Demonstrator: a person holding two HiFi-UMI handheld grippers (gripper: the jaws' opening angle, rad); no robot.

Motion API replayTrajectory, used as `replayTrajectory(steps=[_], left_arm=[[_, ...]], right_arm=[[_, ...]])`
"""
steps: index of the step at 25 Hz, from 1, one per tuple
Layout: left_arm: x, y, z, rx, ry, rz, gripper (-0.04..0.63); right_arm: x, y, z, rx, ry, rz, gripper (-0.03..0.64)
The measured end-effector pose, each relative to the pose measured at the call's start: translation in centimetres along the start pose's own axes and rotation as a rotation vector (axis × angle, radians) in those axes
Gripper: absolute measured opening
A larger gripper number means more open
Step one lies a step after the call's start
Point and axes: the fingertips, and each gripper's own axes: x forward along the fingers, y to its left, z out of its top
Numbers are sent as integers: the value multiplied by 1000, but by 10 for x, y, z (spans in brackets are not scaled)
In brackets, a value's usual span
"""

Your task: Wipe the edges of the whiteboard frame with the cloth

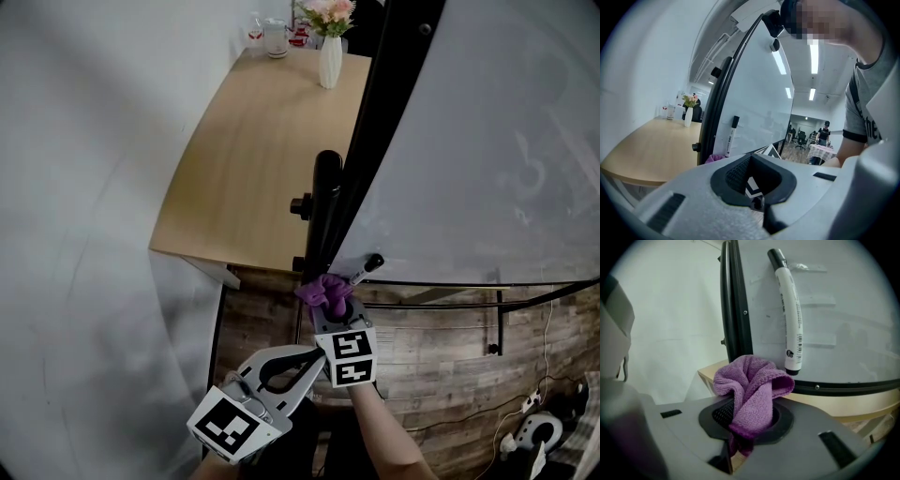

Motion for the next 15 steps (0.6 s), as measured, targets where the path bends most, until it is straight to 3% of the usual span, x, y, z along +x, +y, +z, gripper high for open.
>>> replayTrajectory(steps=[7, 15], left_arm=[[-4, 5, -5, -3, 14, 17, 17], [1, 5, -4, -4, 14, 10, 17]], right_arm=[[3, -11, -2, 32, 6, -21, 64], [-10, -47, -11, 58, 6, -116, 61]])
